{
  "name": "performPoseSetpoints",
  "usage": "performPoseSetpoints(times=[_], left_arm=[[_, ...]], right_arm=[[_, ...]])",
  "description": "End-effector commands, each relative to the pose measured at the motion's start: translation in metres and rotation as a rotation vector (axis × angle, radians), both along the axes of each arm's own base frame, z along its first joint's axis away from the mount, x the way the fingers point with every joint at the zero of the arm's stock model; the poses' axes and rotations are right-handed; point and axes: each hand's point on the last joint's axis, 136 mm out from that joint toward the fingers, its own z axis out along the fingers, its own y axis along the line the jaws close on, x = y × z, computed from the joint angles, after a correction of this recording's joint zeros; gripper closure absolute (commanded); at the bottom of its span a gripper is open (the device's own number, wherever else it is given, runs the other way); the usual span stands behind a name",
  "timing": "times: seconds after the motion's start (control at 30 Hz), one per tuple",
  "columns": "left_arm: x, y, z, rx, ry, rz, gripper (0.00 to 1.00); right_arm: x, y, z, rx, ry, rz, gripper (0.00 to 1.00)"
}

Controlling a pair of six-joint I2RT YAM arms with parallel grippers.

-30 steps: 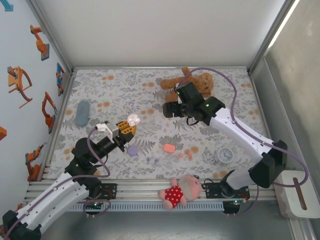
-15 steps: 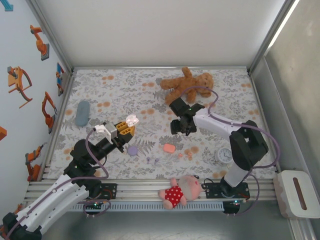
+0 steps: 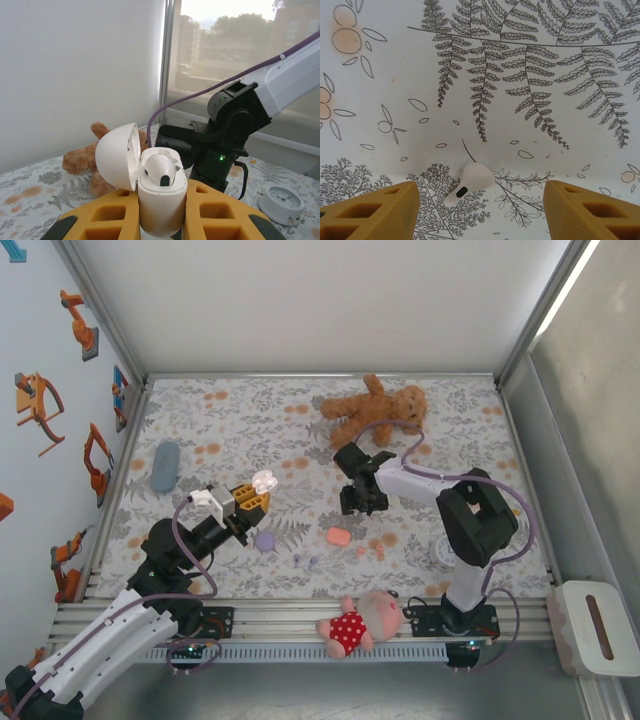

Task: Insert wireless bluetooth earbuds into charging case

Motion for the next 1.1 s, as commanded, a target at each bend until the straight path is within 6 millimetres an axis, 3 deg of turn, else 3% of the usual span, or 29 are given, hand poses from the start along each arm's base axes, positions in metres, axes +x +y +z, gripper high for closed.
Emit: performPoseSetpoints(times=[0.0, 0.7, 1.07], left_arm=[[-0.002, 0.001, 0.006, -0.014, -0.021, -0.002, 1.00], [-0.001, 0.001, 0.002, -0.005, -0.011, 0.003, 1.00], [0.000, 0.001, 0.002, -0.004, -0.011, 0.005, 1.00]], right_arm=[[-0.003, -0.007, -0.008, -0.034, 0.024, -0.008, 0.37], [-0.021, -0.032, -0.012, -0.123, 0.047, 0.005, 0.47], [-0.008, -0.010, 0.016, -0.044, -0.017, 0.048, 0.48]])
